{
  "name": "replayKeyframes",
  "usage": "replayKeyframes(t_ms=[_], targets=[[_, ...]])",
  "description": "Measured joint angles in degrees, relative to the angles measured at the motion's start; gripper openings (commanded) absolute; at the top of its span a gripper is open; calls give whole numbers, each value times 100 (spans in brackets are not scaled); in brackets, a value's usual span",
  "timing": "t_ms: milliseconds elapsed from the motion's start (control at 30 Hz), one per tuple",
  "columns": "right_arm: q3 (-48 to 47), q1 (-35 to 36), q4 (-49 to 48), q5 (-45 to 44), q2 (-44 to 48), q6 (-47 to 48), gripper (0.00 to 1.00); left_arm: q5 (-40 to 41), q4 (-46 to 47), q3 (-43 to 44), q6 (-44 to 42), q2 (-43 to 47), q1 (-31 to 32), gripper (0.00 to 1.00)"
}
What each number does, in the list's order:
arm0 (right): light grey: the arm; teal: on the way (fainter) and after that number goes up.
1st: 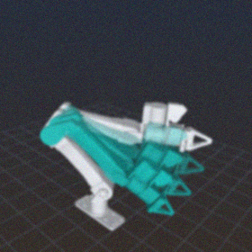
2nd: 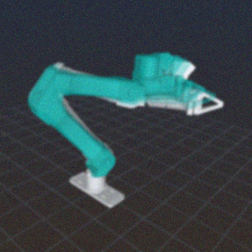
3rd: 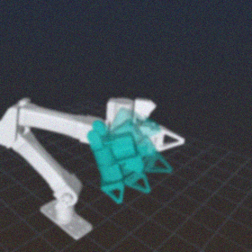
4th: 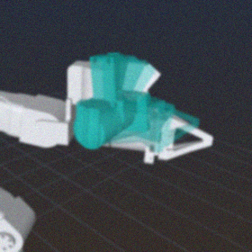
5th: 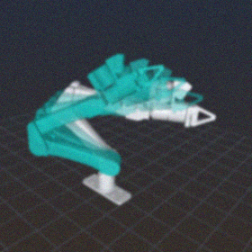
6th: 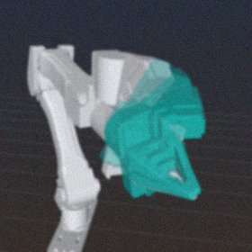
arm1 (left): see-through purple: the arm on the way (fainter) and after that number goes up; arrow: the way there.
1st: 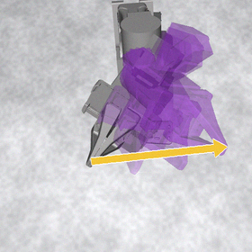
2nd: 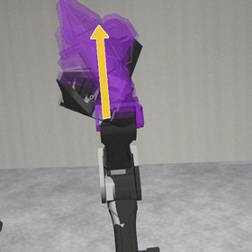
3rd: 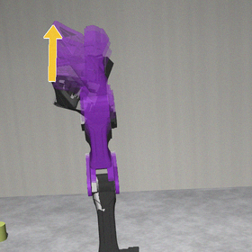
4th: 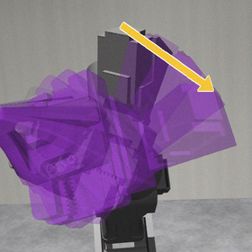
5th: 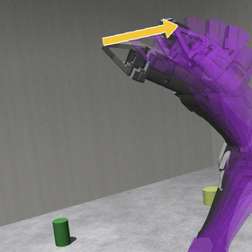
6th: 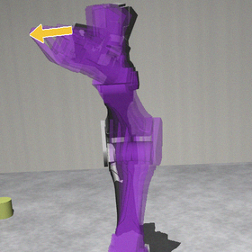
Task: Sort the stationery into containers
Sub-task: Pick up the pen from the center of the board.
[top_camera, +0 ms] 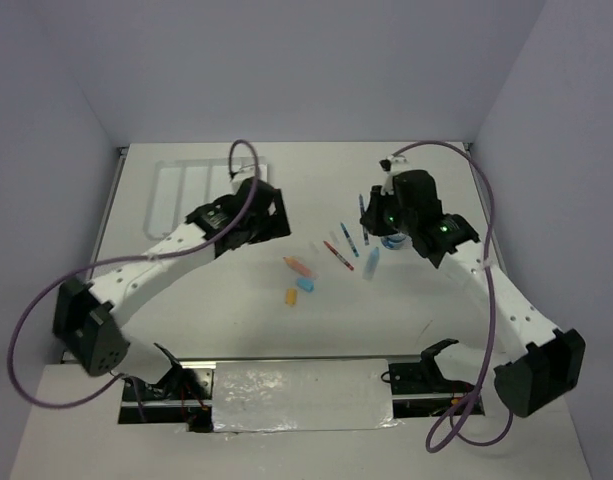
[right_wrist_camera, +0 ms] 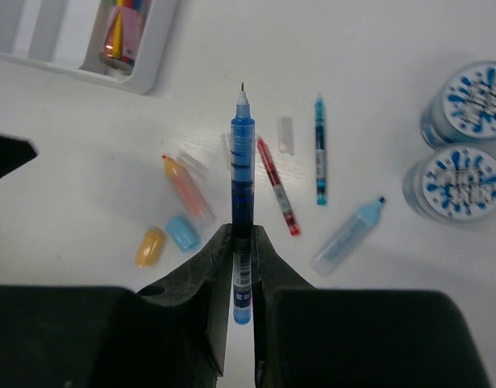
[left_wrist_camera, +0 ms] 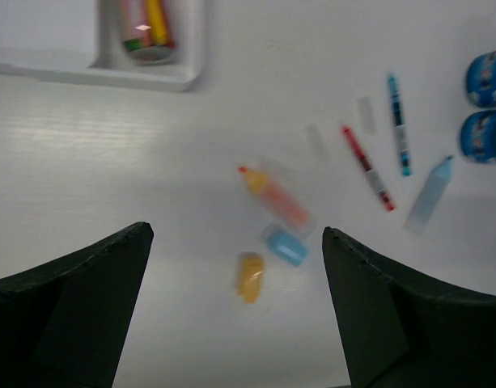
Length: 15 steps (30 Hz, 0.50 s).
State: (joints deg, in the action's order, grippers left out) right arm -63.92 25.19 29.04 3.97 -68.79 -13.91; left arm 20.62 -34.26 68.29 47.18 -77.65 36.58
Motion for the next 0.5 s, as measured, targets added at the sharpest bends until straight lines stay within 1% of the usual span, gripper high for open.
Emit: replayKeyframes(t_ms=[100, 233, 300, 400, 500], targets=[[369, -299, 247, -136, 636, 7, 0, 219, 59, 1062, 313, -1252, 398, 99], [636, -350, 544, -424, 1327, -13, 0, 446, -146, 2212, 726, -2747, 656, 98], [750, -350, 625, -520, 1639, -35, 0, 496, -339, 2682, 925, -3397, 721, 95], [813, -350, 684, -546, 1873, -55, 0, 566, -616, 3152, 1174, -4050, 785, 90], [813, -350, 704, -525, 1884, -57, 0, 686, -903, 3609, 1377, -4516, 839, 86]])
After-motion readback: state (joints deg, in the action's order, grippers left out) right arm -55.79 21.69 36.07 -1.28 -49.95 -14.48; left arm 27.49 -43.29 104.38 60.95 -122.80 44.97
